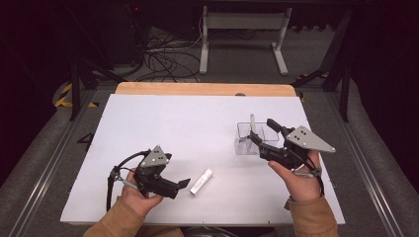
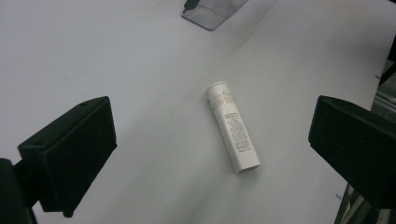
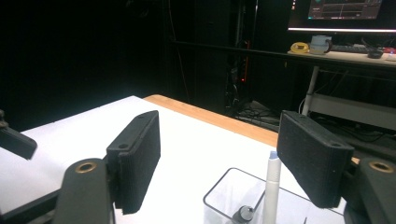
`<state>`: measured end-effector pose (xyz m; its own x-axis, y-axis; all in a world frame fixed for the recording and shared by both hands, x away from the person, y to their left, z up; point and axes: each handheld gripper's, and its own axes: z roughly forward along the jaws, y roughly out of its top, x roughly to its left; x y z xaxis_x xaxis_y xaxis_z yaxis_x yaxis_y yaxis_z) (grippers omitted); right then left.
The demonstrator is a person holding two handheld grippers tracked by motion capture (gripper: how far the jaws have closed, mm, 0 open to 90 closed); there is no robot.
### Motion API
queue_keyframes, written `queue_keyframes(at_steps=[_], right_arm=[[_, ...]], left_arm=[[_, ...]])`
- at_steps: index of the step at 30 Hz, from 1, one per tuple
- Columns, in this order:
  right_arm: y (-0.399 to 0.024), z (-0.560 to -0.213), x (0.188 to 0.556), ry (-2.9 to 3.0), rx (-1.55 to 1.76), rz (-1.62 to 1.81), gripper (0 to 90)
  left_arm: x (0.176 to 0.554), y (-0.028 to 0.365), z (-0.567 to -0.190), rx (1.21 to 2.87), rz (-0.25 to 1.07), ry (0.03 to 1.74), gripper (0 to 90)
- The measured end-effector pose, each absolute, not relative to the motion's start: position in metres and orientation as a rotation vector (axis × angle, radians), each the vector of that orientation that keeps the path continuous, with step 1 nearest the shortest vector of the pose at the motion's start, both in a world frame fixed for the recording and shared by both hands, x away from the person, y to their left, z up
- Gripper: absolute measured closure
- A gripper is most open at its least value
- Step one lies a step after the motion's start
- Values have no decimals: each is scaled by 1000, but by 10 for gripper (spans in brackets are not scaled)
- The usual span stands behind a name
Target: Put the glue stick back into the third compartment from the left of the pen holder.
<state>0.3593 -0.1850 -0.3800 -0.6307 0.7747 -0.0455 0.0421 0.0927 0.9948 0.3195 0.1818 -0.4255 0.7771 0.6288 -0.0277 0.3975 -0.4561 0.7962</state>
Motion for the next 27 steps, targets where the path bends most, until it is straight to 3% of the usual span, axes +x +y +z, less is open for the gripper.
queue_keyframes(at_steps=[27], right_arm=[[-175,-384,359,1851,770,1587,306]], left_arm=[[340,137,-460,2352,145,806,95]])
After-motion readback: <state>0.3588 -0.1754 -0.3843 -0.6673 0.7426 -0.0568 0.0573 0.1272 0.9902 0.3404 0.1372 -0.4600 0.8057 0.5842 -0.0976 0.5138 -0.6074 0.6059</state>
